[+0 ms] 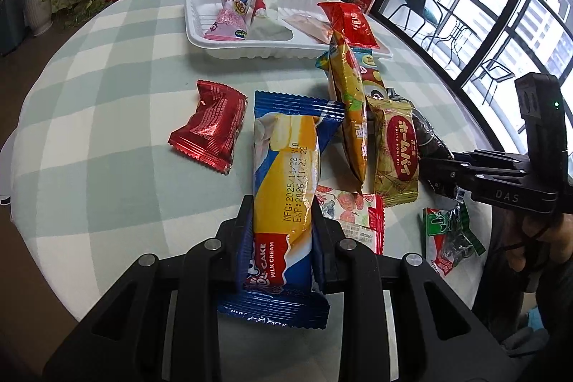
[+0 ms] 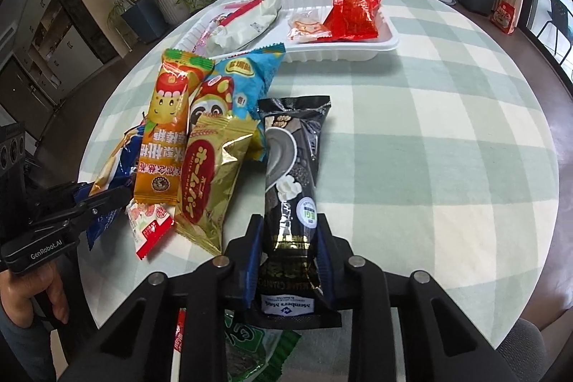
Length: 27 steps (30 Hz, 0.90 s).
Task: Organize snacks
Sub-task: 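Lift the cake packet with the left tool while the right tool grasps the black cookie packet, then carry the cake packet and black cookie packet into the tray and release both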
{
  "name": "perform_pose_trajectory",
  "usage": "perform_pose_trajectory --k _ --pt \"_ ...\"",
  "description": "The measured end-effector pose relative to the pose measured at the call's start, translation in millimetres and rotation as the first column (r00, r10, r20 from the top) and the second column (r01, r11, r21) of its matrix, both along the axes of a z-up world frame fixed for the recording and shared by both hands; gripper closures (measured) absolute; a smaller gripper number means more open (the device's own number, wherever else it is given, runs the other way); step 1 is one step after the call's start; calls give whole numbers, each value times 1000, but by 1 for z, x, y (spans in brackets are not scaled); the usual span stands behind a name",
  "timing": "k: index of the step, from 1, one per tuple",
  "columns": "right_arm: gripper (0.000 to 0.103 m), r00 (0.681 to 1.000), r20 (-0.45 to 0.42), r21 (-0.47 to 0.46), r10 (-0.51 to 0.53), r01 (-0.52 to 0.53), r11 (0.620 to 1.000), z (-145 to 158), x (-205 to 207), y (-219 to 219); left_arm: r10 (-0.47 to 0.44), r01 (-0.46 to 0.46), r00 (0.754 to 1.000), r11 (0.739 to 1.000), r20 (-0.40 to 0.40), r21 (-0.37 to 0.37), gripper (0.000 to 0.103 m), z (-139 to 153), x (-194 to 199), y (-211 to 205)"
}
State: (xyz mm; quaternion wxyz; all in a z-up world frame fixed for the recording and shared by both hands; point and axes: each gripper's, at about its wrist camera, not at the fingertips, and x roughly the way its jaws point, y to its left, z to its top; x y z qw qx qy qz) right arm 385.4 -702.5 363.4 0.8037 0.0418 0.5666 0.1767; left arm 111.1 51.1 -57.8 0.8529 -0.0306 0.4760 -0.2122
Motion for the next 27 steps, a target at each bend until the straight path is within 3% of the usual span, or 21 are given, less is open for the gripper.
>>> perform_pose_trajectory --k 27 --pt "77 986 26 81 -162 159 984 11 -5 -56 65 -62 998 991 16 -115 78 21 -2 29"
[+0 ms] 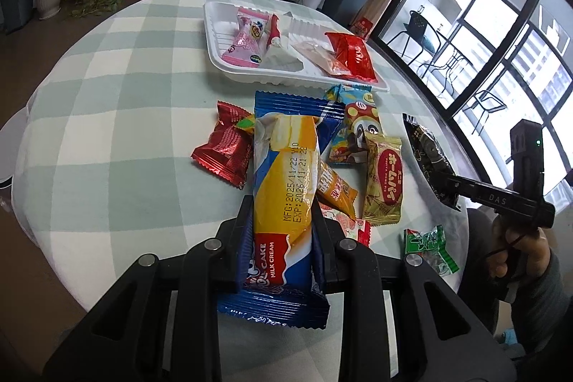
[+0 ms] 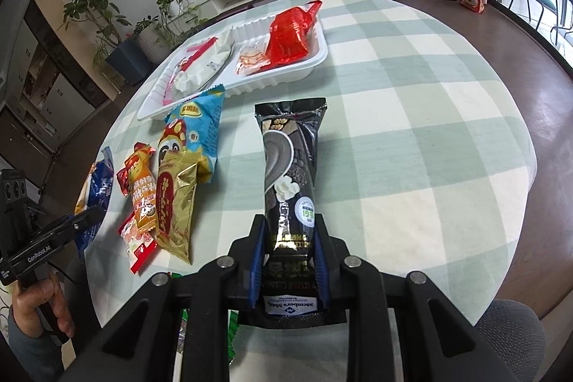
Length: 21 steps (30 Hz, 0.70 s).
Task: Organize snacks
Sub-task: 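Carry the cake packet and black cookie packet into the tray and release both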
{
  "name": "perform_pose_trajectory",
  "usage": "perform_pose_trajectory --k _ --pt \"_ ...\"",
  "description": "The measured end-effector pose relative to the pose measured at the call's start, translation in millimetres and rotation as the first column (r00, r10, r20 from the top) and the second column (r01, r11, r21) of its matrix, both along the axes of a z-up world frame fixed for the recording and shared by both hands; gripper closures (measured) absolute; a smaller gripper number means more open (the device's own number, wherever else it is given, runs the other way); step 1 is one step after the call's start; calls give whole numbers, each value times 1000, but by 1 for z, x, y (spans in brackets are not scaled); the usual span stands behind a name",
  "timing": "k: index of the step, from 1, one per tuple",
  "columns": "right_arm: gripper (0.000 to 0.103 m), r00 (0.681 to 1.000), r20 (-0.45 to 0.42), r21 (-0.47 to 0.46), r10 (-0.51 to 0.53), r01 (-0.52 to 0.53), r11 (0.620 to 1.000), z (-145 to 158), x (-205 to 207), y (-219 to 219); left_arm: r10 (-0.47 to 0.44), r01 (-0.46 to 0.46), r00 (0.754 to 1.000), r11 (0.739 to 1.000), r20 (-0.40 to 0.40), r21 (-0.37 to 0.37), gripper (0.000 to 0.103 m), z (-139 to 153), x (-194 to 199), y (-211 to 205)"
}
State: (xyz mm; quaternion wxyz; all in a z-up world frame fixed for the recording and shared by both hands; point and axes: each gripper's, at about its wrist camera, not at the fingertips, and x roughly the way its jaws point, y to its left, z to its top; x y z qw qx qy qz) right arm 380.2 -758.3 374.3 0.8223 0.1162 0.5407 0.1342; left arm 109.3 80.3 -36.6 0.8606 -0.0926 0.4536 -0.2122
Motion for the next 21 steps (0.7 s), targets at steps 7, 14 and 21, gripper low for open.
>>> perform_pose_trajectory --k 7,14,21 --pt "77 999 28 5 -39 39 999 10 9 -15 29 -28 999 999 33 -16 78 19 16 14" --pt "77 989 136 -7 -54 56 998 50 40 -23 43 -40 994 999 100 -27 78 52 57 19" --pt "77 971 240 1 -17 17 1000 87 94 -4 27 -31 988 999 153 23 78 81 123 4"
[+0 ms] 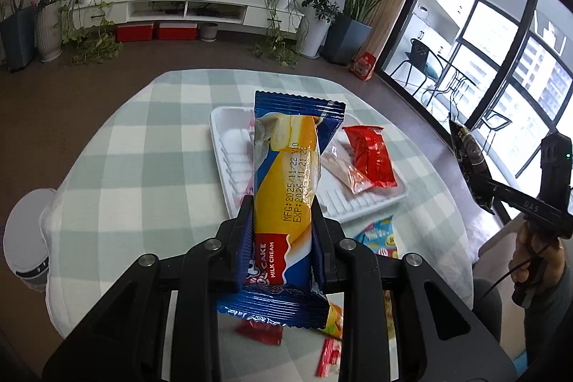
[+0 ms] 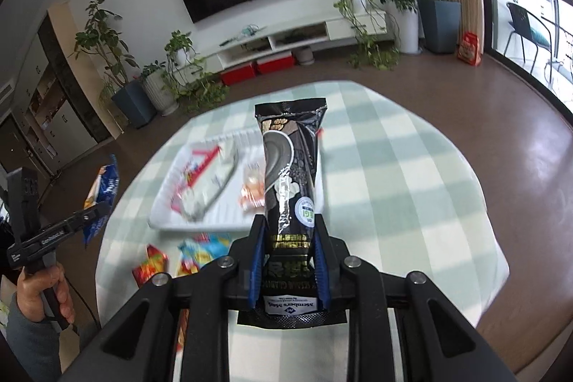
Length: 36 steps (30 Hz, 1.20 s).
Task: Organize snacks
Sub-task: 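Carry the cake packet and black cookie packet into the tray and release both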
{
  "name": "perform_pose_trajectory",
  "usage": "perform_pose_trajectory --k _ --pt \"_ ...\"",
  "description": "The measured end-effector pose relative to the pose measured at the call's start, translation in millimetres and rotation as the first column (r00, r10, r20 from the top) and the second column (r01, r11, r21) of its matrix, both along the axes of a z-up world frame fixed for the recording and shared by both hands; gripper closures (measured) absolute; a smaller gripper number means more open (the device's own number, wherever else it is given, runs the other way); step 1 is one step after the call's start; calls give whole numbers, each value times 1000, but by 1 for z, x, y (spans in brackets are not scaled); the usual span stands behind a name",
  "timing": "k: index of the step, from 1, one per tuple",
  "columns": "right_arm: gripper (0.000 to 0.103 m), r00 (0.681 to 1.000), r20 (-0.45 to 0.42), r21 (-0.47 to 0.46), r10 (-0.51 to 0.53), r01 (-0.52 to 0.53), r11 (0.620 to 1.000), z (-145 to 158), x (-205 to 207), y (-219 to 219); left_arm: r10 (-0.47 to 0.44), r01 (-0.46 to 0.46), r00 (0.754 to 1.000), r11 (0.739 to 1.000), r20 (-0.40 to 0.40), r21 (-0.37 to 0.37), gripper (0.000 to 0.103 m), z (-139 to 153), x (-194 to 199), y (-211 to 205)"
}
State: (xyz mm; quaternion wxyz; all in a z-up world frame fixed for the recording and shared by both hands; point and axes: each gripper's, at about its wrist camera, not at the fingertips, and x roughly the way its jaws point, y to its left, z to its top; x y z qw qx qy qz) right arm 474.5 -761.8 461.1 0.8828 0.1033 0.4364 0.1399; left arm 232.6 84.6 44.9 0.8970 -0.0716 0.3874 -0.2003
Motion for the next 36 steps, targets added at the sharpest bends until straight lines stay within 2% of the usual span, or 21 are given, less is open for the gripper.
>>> perform_pose_trajectory --k 3,7,14,23,28,36 --pt "77 999 15 9 29 -29 1000 4 28 19 0 0 1000 1000 6 21 78 2 28 -11" --pt "77 997 -1 7 83 -83 997 -5 62 51 14 -14 1000 999 0 31 78 -5 61 -22" --pt "77 981 -112 4 157 -157 988 -53 99 94 28 -26 998 998 -48 50 78 -36 100 -32" --pt "77 961 -223 13 166 -167 986 -98 117 107 42 -37 996 997 -79 67 78 -68 123 -33" --pt "76 949 -256 27 184 -183 983 -108 118 112 39 -32 994 997 -98 75 78 -80 130 -39" --pt "76 948 -255 31 188 -187 982 -112 122 119 35 -25 993 995 -109 92 78 -86 134 -43"
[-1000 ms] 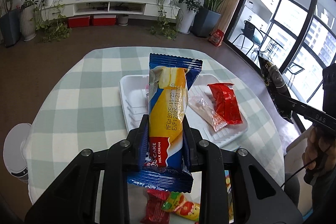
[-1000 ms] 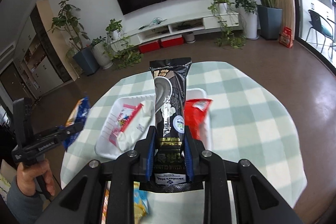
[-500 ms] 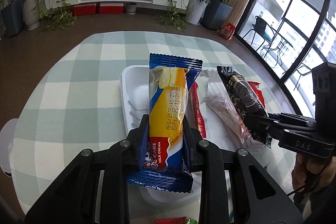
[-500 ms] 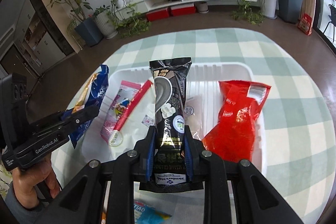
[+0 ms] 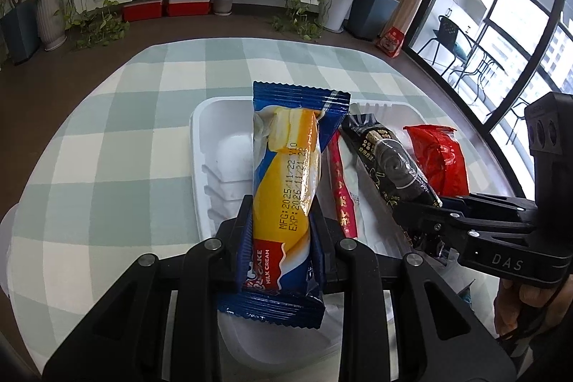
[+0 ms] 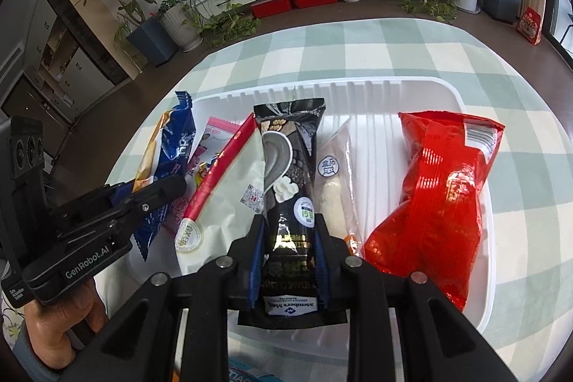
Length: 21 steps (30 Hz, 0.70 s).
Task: Organize snacks
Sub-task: 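Carry the cake packet and black cookie packet into the tray and release both, then withdraw both open tools from the tray back over the pile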
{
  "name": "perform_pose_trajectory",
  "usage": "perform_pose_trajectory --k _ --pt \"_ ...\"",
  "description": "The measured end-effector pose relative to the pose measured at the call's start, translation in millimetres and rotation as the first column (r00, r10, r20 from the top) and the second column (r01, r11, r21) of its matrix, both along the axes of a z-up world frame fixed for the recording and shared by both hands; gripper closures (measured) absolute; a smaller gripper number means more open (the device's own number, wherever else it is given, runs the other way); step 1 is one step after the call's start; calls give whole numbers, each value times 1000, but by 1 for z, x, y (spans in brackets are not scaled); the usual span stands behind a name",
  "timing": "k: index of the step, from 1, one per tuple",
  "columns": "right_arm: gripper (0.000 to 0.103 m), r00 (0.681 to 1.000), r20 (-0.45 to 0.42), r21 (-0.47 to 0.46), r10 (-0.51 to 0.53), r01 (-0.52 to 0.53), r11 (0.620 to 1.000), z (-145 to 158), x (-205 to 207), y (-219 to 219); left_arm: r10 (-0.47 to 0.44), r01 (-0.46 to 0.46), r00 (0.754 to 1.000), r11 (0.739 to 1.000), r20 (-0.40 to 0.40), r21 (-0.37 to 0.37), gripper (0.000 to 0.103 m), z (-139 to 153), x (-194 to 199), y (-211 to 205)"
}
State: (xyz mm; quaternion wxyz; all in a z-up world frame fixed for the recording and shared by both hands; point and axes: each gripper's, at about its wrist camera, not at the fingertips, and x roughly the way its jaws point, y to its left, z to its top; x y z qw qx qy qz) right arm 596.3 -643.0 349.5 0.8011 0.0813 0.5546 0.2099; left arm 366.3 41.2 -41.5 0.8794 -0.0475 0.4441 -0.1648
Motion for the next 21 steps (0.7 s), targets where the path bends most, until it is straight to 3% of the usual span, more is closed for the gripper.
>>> perform_pose_trajectory --k 9,10,11,12,21 --pt "70 1000 5 14 -27 27 1000 -1 5 -2 2 -2 1000 1000 -13 13 74 -3 -2 -3" --pt "69 1000 6 14 -26 26 1000 0 5 -3 4 -4 1000 1000 -12 12 65 -2 -2 -2" --pt "68 1000 6 14 -27 27 1000 0 5 -3 7 -6 1000 1000 -11 12 50 -1 -4 -2" --pt "67 1000 7 13 -28 28 1000 0 4 -3 5 -5 1000 1000 -5 6 48 -1 -5 -1" --pt "67 999 27 4 -38 38 999 7 -1 -12 -5 4 1000 1000 8 5 48 5 -11 -1"
